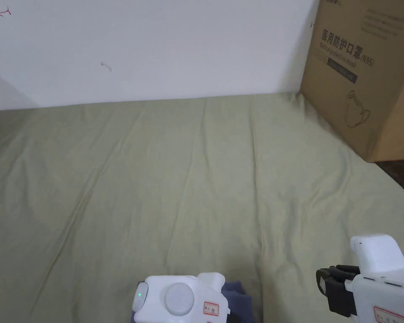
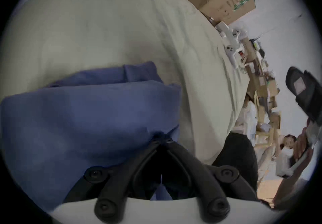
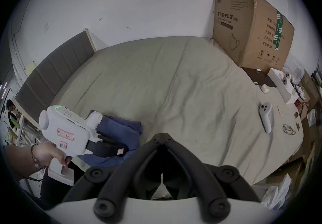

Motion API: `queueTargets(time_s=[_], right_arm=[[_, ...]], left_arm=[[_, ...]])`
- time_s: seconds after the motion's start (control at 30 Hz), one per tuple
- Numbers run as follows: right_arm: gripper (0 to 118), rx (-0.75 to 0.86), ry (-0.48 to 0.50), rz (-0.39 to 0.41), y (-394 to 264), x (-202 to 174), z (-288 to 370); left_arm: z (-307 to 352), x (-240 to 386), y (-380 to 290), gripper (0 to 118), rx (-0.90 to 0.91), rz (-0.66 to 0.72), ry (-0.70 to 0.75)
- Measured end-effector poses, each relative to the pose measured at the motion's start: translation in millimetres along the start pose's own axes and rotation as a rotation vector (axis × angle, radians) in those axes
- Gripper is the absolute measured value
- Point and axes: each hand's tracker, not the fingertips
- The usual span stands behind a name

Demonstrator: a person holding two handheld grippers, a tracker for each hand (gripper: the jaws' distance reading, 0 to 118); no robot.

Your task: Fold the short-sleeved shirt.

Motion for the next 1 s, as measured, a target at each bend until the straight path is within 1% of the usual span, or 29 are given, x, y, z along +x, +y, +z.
queueTargets(time_s=[0.07, 0.17, 0.2, 0.23, 0.33, 0.43, 0.47, 0.5, 0.53, 0.63, 0.7, 0.77, 0.83, 0.87, 0.93, 0.97, 1.0], right_arm=[[0, -0.007, 0.000, -0.013, -1.6, 1.6, -1.2], [0, -0.007, 0.015, -0.044, -2.7, 2.5, -1.4], [0, -0.003, 0.030, -0.061, -2.1, 3.4, -0.4], [0, 0.006, 0.041, -0.077, -1.3, 4.1, 1.6], [0, 0.039, 0.056, -0.099, 3.4, 5.4, 7.7], [0, 0.052, 0.095, -0.117, 7.9, 4.2, 5.5], [0, 0.040, 0.104, -0.119, 9.4, 1.7, 1.1], [0, 0.019, 0.142, -0.135, 9.8, -3.1, -6.5], [0, 0.000, 0.199, -0.150, 9.5, -8.3, -15.4], [0, -0.085, 0.367, -0.185, 4.1, -29.5, -49.5], [0, -0.187, 0.438, -0.223, -1.6, -44.3, -77.9], [0, -0.263, 0.459, -0.225, -10.7, -54.6, -103.2], [0, -0.327, 0.464, -0.232, -21.3, -55.3, -125.5], [0, -0.359, 0.446, -0.238, -25.4, -52.9, -133.0], [0, -0.407, 0.371, -0.244, -36.3, -42.1, -145.9], [0, -0.422, 0.360, -0.250, -39.5, -36.0, -148.8], [0, -0.412, 0.373, -0.292, -42.5, -28.0, -149.7]], left_arm=[[-0.7, -0.7, 3.3, 0, -0.006, 0.021, -0.077], [3.1, 3.1, 0.0, 0, -0.025, 0.059, -0.245], [10.7, 3.4, -4.1, 0, -0.007, 0.075, -0.289], [21.9, 4.2, -6.8, 0, 0.041, 0.086, -0.304], [72.9, -1.2, -17.3, 0, 0.214, 0.058, -0.263], [136.3, -16.8, -31.7, 0, 0.409, -0.023, -0.079], [153.4, -24.6, -39.5, 0, 0.450, -0.028, -0.023], [170.4, -35.3, -46.7, 0, 0.491, -0.018, 0.032], [183.1, -46.7, -52.6, 0, 0.501, 0.015, 0.046], [205.6, -79.7, -70.7, 0, 0.532, 0.127, 0.054], [212.2, -96.9, -81.3, 0, 0.542, 0.182, 0.053], [210.9, -111.7, -91.8, 0, 0.541, 0.233, 0.054], [206.4, -125.1, -98.0, 0, 0.525, 0.267, 0.011], [202.4, -128.1, -100.9, 0, 0.514, 0.279, -0.015], [192.8, -139.9, -101.5, 0, 0.480, 0.294, -0.071], [188.6, -144.8, -100.5, 0, 0.464, 0.303, -0.083], [182.2, -150.8, -100.1, 0, 0.450, 0.311, -0.108]])
